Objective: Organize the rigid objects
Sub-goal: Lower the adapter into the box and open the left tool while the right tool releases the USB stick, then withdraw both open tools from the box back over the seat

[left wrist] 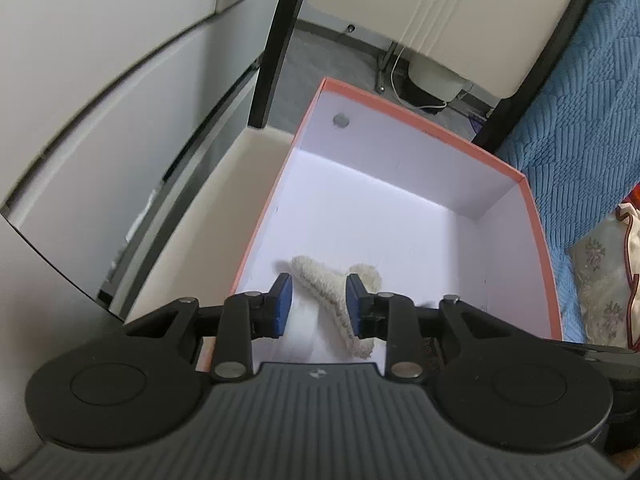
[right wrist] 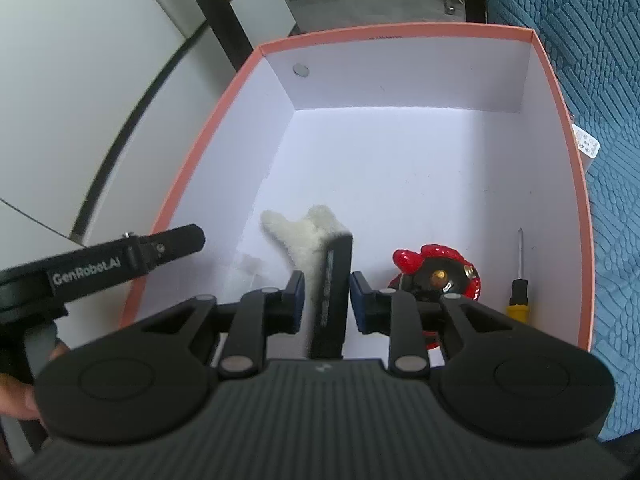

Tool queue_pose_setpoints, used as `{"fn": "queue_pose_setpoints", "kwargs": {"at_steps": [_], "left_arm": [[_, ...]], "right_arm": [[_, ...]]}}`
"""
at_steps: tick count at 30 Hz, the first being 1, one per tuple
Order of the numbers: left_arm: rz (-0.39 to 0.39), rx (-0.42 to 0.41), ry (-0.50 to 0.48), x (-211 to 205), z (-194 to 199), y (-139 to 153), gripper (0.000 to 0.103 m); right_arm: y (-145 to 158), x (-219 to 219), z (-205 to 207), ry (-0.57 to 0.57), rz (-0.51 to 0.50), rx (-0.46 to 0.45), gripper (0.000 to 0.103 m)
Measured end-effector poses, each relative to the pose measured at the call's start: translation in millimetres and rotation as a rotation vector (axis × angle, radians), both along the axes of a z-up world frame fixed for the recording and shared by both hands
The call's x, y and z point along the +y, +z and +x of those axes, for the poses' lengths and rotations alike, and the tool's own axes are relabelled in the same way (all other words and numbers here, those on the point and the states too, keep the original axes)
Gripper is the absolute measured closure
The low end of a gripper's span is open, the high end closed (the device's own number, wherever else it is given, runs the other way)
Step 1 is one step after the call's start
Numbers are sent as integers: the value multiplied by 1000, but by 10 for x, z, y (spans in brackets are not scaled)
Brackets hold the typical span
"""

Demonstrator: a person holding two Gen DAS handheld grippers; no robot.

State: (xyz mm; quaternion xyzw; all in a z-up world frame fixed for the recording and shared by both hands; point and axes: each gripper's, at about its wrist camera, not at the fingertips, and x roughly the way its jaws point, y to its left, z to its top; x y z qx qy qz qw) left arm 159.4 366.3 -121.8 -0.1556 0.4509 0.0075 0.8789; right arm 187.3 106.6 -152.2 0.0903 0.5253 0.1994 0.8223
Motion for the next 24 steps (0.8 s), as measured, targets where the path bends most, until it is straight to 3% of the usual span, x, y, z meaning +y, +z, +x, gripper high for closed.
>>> {"fn": "queue_pose_setpoints", "kwargs": {"at_steps": [15, 24], "left_arm": [[39, -190, 8, -423, -363, 817, 65], [67, -270, 6, -711, -630, 1212, 65]], "right_arm": [[741, -440, -288, -15, 55, -217, 69], [1074, -751, -542, -25, 37, -333, 69]]}}
